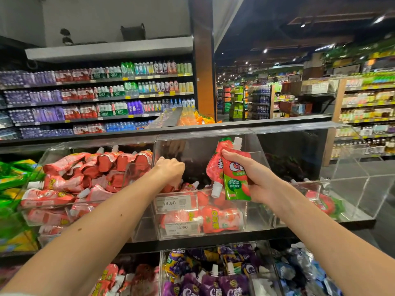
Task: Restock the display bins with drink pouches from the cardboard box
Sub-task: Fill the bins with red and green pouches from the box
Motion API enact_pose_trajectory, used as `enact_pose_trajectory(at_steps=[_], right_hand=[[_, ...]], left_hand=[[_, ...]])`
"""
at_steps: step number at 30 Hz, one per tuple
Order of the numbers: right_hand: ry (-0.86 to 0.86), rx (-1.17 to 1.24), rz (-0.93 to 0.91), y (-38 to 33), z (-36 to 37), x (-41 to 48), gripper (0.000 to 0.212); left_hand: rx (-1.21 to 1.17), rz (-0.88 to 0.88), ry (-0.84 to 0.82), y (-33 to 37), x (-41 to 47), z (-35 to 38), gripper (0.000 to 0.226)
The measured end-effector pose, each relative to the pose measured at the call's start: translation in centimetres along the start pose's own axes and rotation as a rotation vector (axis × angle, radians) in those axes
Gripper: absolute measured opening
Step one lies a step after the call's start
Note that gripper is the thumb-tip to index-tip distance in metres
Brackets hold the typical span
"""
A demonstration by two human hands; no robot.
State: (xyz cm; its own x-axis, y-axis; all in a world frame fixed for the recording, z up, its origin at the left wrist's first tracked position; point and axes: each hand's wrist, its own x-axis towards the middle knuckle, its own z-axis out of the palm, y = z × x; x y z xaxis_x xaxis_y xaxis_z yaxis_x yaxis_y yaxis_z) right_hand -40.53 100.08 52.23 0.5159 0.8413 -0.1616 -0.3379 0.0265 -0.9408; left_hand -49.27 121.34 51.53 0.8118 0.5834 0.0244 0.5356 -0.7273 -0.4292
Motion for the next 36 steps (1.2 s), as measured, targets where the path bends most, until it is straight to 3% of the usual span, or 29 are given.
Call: enact_pose_trajectory(at_steps=[2, 4, 7, 9, 13, 16, 19, 23, 28, 33, 36], right_hand=[[-0.007, -0.03, -0.005, -0.2, 0.0, -0.3, 0.06], [-0.031, -0.053, -0.011, -0.5, -0.1, -0.5, 0.051], [-0.063, -0.108, -0.015, -1.1, -0.2, -0.7, 0.048], [-0.113, -0.155, -0.021, -1.3, 0.0, -0.9, 0.048], [-0.164, -0.207, 0.002, -0.8, 0.1, -1.4, 0.05], [-0.187, -0.169, 0.031, 0.4, -0.4, -2.7, 0.053], [-0.172, -0.127, 0.019, 1.6, -1.7, -4.3, 0.037], [-0.164, -0.035, 0.033, 2.9, -5.5, -5.9, 0.025], [0.003, 0.003, -0.03, 1.4, -11.9, -7.1, 0.016], [0.071, -0.033, -0.193, -5.6, -17.4, -6.2, 0.021], [0.016, -0.067, -0.166, -8.0, -20.7, -5.2, 0.023]], left_hand=[[-0.105, 0.016, -0.013, -0.6, 0.0, -0.8, 0.018], [-0.369, 0.03, 0.02, -1.5, -0.2, -2.1, 0.021], [-1.158, 0.127, 0.014, -1.8, -2.0, -5.2, 0.044], [-1.468, 0.237, -0.078, -1.0, -4.4, -7.3, 0.059], [-1.365, 0.336, -0.086, 1.0, -7.1, -7.4, 0.056], [-1.513, 0.351, -0.122, 2.2, -7.9, -6.3, 0.059], [-1.59, 0.363, -0.182, 3.6, -7.8, -5.0, 0.062], [-1.761, 0.324, -0.155, 6.5, -7.2, -3.8, 0.024], [-1.964, 0.227, -0.111, 10.6, -8.6, -4.7, 0.036], [-2.078, 0.114, 0.201, 14.8, -8.8, -8.5, 0.047], [-2.063, 0.018, 0.434, 17.9, -8.0, -10.4, 0.043]])
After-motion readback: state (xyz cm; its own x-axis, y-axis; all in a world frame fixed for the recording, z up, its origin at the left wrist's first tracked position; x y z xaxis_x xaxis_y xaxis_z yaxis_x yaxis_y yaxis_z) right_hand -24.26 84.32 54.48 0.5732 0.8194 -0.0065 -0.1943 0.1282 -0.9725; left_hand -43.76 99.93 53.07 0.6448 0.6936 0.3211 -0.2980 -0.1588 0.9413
